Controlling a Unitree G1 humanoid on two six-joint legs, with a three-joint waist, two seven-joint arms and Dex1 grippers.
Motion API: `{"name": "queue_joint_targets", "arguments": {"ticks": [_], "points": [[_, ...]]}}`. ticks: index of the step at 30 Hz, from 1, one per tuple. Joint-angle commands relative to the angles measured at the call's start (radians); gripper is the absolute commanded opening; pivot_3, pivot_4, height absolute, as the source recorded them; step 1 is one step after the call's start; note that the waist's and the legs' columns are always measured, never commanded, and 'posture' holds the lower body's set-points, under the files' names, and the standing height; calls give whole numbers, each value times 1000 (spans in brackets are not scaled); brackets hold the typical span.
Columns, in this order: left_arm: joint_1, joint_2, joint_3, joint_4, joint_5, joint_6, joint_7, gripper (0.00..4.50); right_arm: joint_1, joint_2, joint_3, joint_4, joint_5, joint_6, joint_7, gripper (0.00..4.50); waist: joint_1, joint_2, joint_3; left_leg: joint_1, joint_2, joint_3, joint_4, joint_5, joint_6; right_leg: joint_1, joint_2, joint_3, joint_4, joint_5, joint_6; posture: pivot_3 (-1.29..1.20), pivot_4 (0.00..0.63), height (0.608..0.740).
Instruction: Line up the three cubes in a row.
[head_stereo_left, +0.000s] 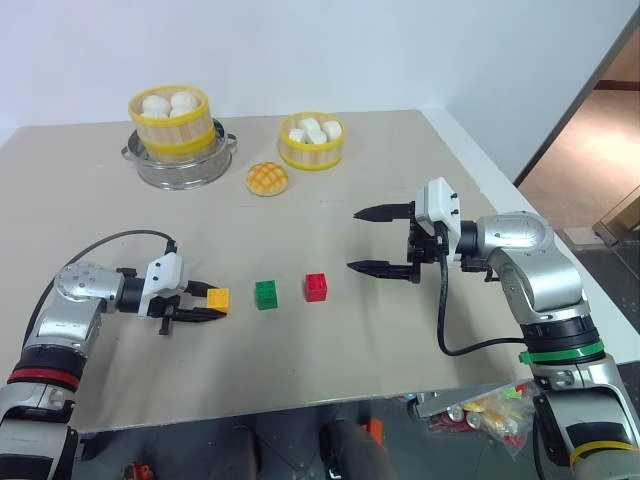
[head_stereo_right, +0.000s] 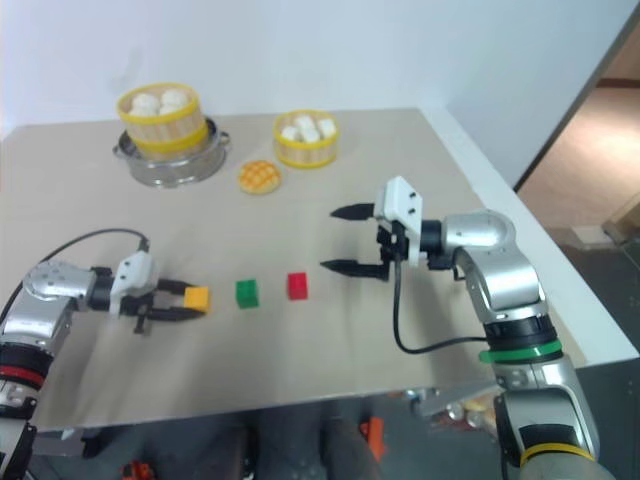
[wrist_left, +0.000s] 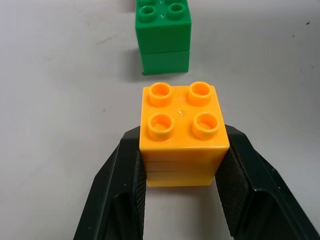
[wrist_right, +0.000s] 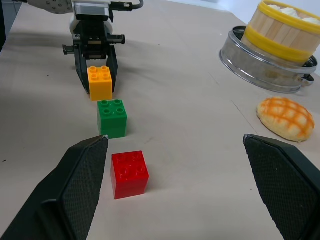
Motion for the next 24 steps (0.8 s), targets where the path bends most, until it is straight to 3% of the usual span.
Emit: {"name": "queue_joint_targets", "arguments": {"ticks": [1, 8, 9, 12, 14, 15, 24], "points": [[-7, 15, 6, 18, 22, -27, -7, 1328, -4, -7, -4, -37, 6, -10, 2, 4500, 0, 0, 0, 0, 0, 0, 0, 0, 0, 0, 0, 0, 0, 0, 0, 0, 150, 740], [-42, -4, -28, 64, 67, -83, -1, 1328, -5, 1, -5, -28, 10, -8, 2, 4500, 1, 0, 0, 0, 0, 0, 0, 0, 0, 0, 0, 0, 0, 0, 0, 0, 150, 740], [-47, -3, -31, 70, 70, -82, -4, 2342, -5, 4, -6, -28, 12, -6, 1, 4500, 1, 0, 0, 0, 0, 0, 0, 0, 1, 0, 0, 0, 0, 0, 0, 0, 150, 740], [-58, -7, -27, 77, 67, -81, -6, 3431, -4, 12, -7, -28, 17, -1, -2, 4500, 1, 0, 0, 0, 0, 0, 0, 1, 1, 0, 0, 0, 0, 0, 0, 0, 150, 740], [-61, -4, -26, 74, 67, -77, -9, 3843, -4, 14, -6, -26, 15, -3, -1, 4500, 1, 0, 0, 0, 0, 1, 0, 1, 1, 0, 0, 1, 0, 0, 0, 0, 150, 740], [-62, -2, -24, 73, 66, -76, -10, 4368, -4, 15, -6, -24, 14, -4, -1, 4500, 1, 0, 0, -1, 0, 1, 0, 0, 1, -1, 0, 1, 0, 0, 0, 0, 150, 740], [-51, 26, -3, 35, 51, -62, -21, 4484, -11, 23, -3, -3, 6, -18, 2, 4500, 0, 0, 0, -2, 0, 0, -4, -2, 1, -2, 0, 0, 0, -3, 4, 0, 150, 740]]}}
